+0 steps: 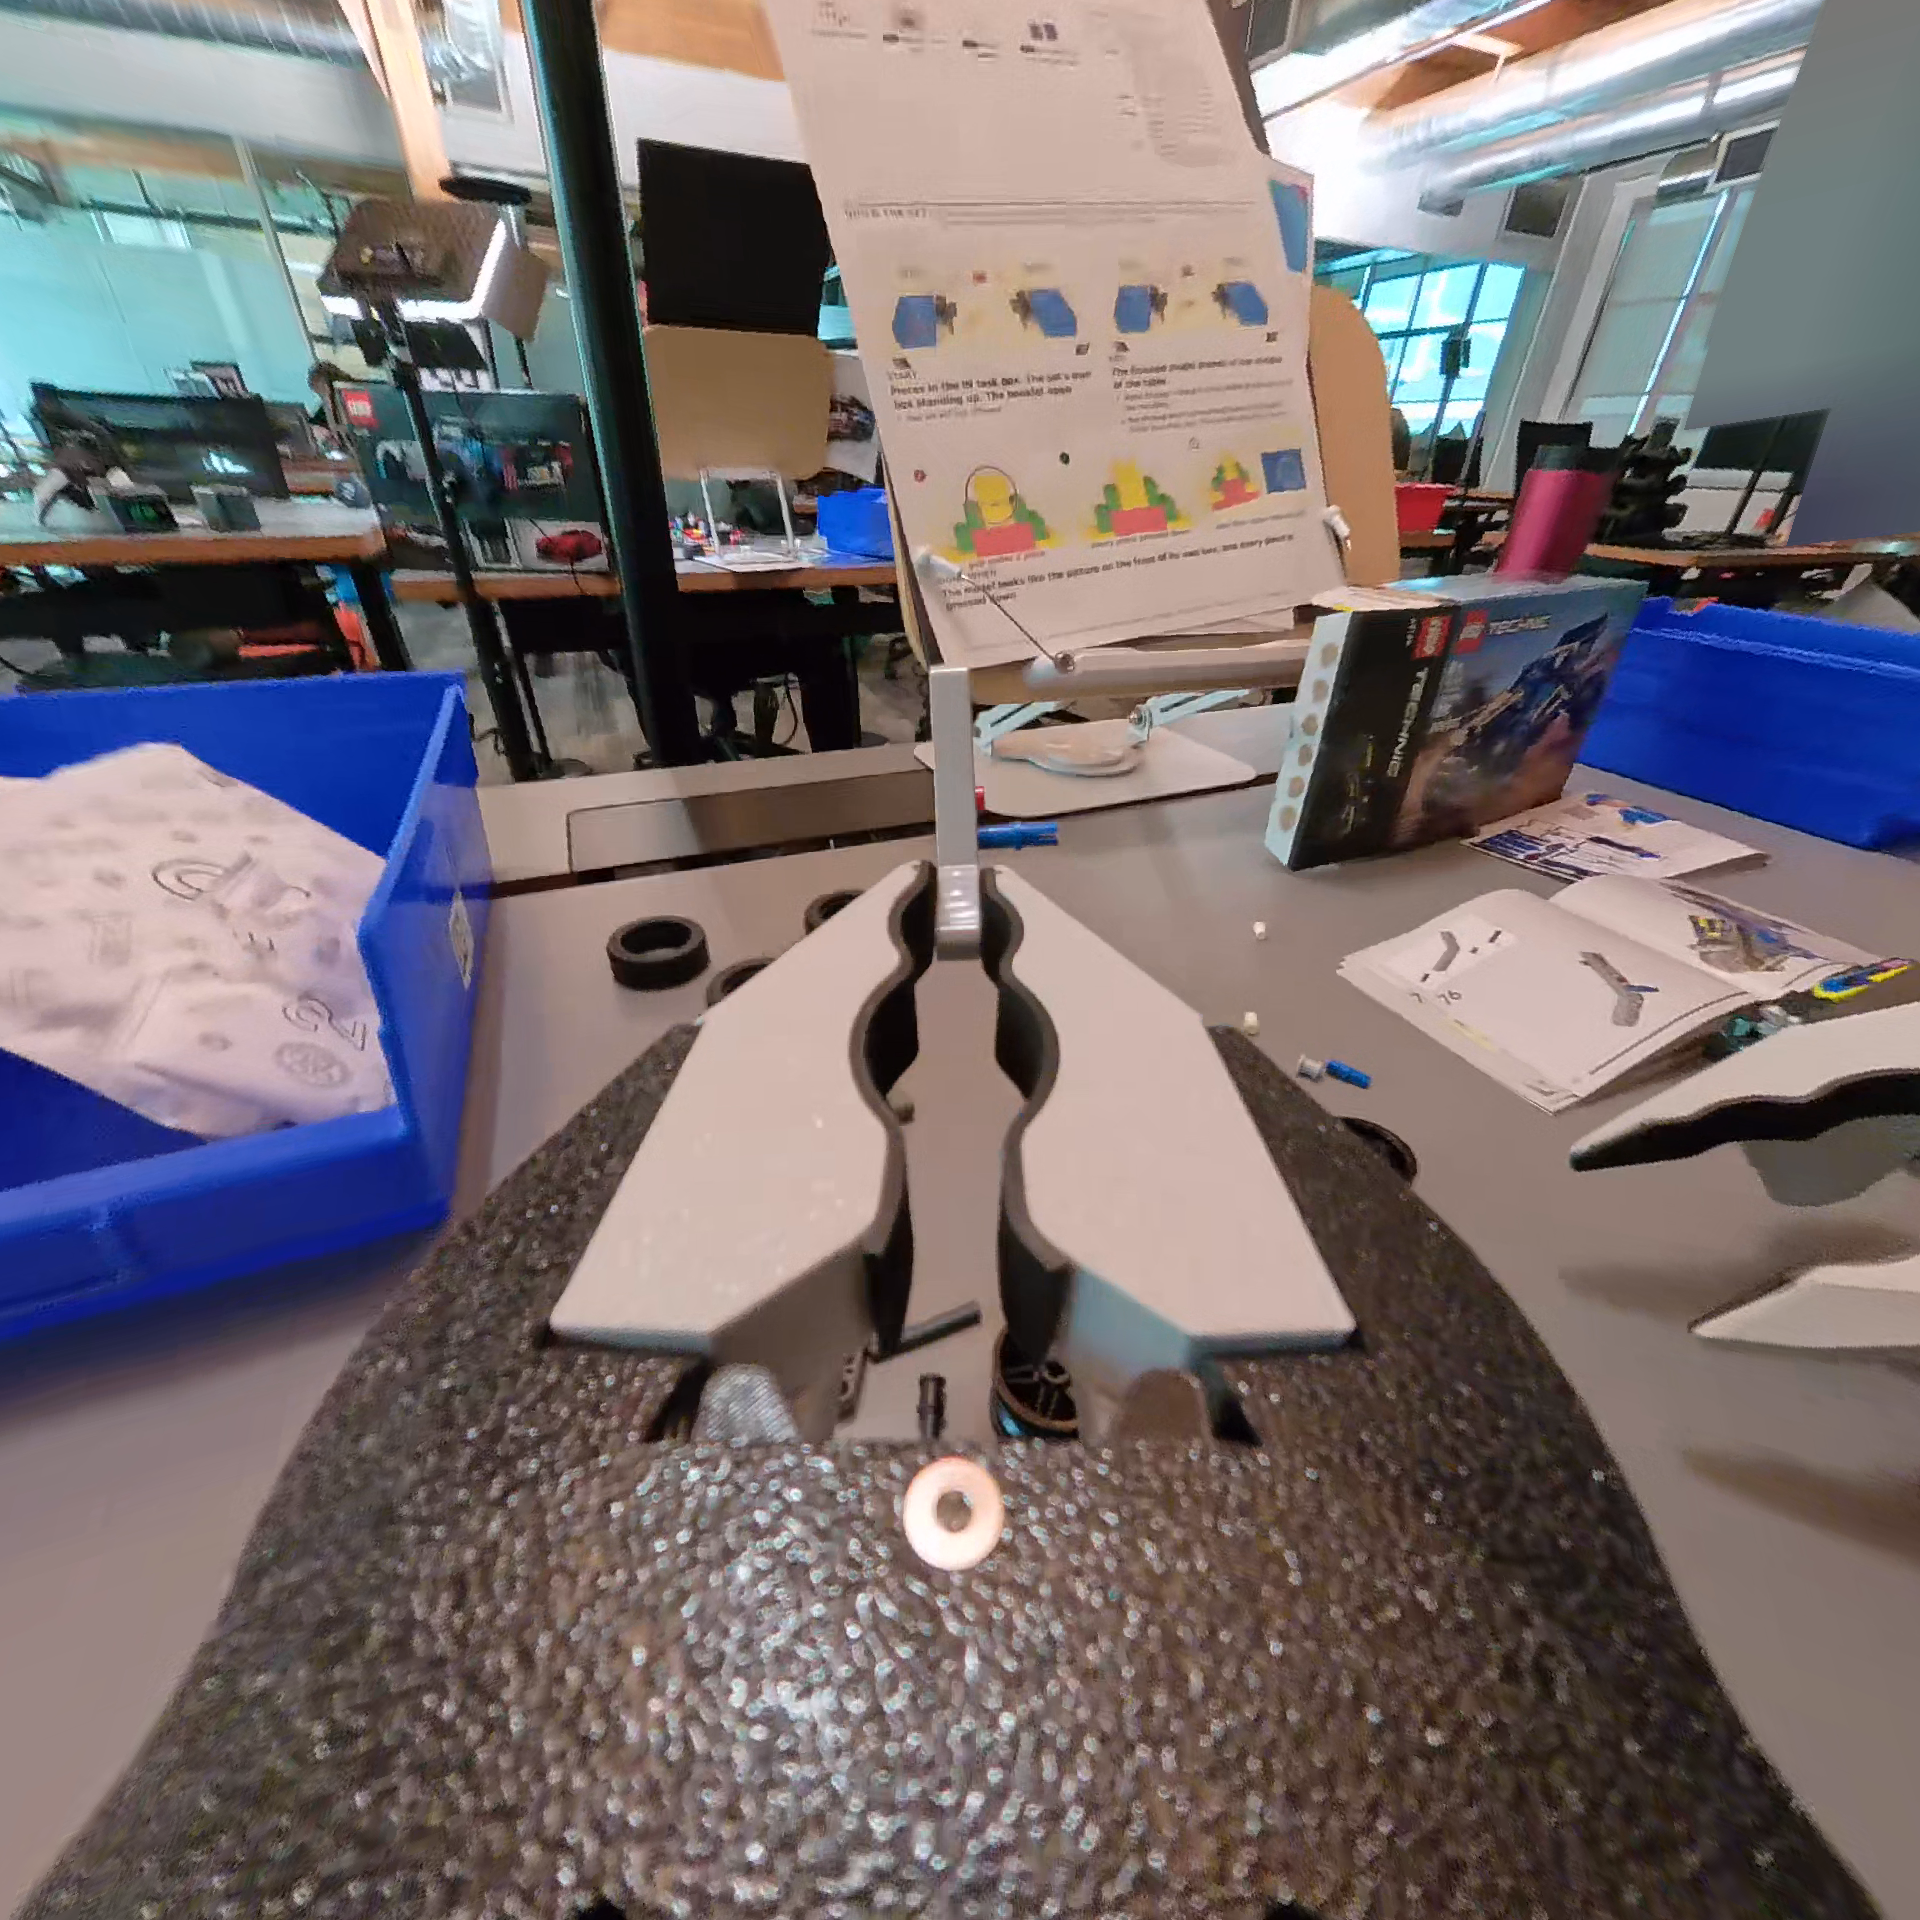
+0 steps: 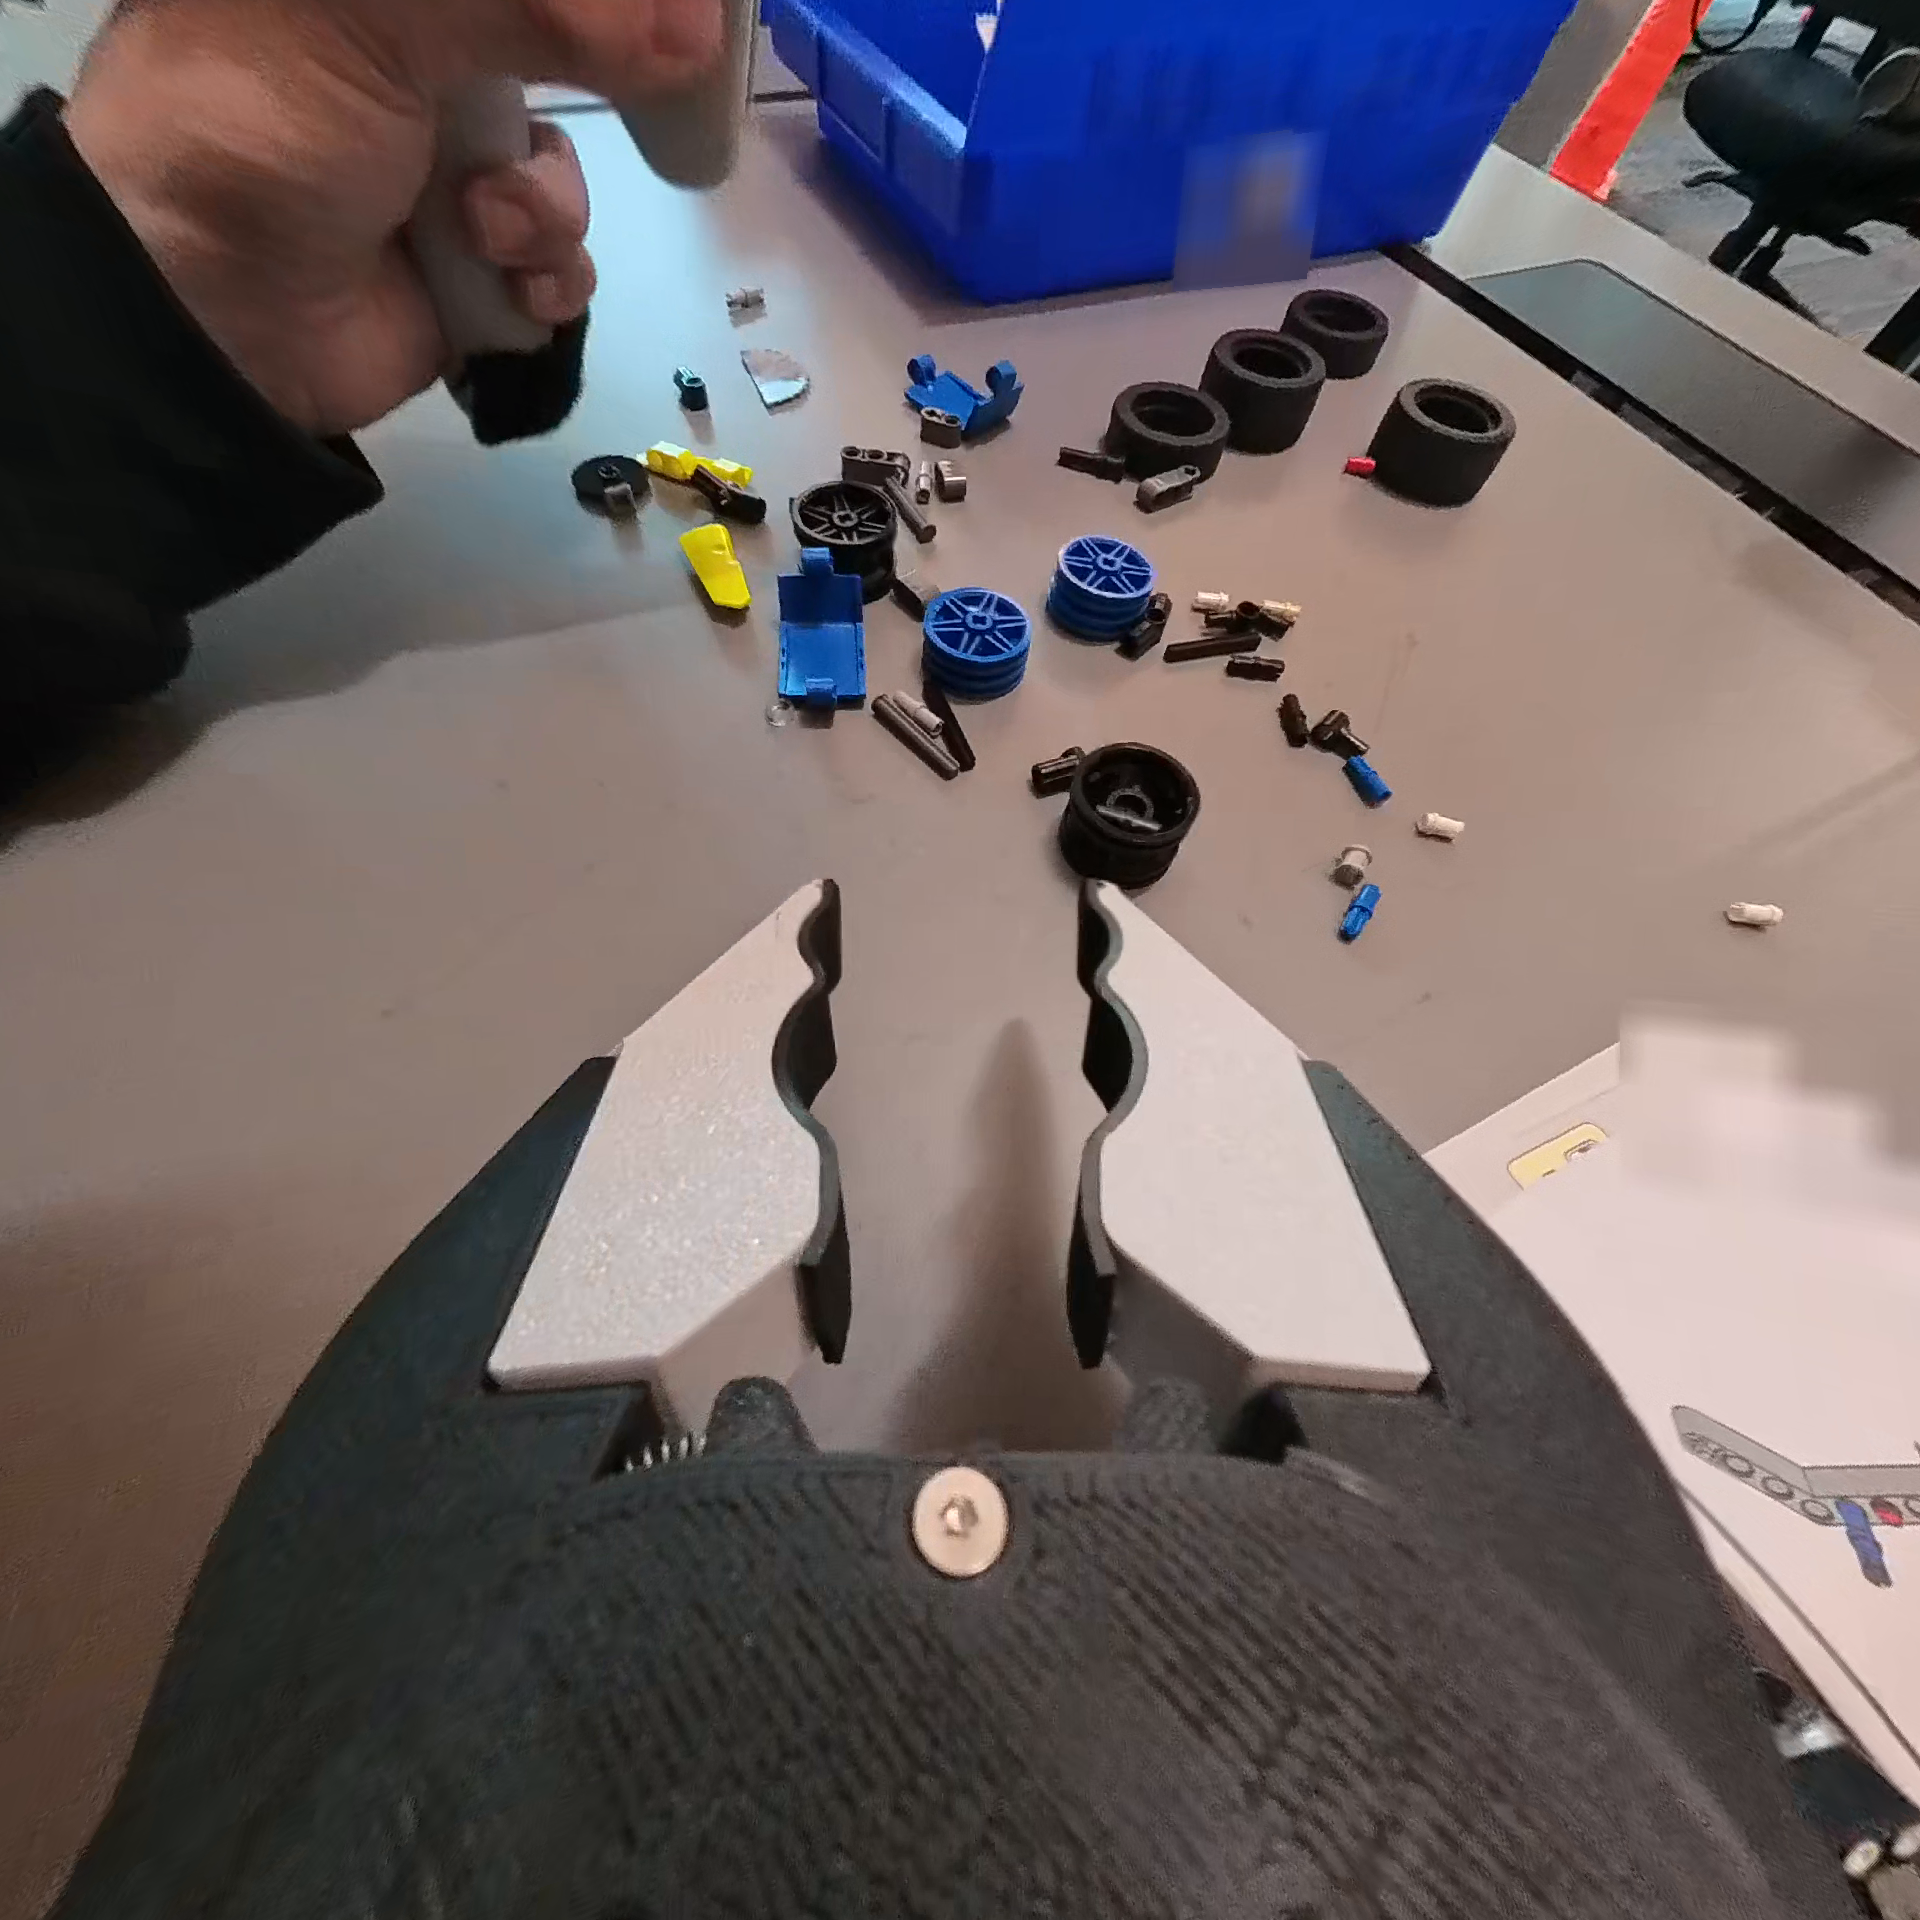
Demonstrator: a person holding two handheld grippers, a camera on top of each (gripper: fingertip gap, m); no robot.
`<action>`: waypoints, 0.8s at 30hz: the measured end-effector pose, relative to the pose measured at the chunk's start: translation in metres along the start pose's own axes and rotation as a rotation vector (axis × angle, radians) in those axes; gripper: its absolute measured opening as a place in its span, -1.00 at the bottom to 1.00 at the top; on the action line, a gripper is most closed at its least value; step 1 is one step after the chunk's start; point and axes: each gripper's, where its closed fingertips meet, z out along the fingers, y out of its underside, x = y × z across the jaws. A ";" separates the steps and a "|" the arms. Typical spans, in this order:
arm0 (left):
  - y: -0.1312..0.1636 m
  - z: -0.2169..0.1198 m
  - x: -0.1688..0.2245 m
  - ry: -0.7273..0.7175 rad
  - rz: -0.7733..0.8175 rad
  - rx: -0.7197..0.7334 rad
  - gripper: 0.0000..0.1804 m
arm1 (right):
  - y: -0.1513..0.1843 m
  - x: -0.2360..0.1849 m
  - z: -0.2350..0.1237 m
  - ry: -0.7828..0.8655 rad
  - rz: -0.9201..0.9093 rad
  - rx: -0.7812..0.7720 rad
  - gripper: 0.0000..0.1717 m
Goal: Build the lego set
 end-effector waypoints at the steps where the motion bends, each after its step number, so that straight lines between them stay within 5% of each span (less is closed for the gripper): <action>1: -0.001 0.001 -0.002 -0.007 0.003 -0.008 -0.95 | 0.000 0.000 0.001 0.007 -0.010 -0.002 -0.50; 9: -0.022 0.006 -0.019 -0.044 -0.136 0.035 -0.95 | 0.003 -0.006 0.019 -0.001 -0.093 -0.073 -0.63; 14: 0.001 -0.005 0.000 -0.053 -0.048 0.054 -0.95 | 0.004 0.002 0.039 0.037 -0.228 -0.118 -0.71; 24: -0.001 -0.001 0.022 -0.057 0.127 0.065 -0.95 | 0.014 -0.012 0.045 -0.047 -0.315 -0.175 -1.00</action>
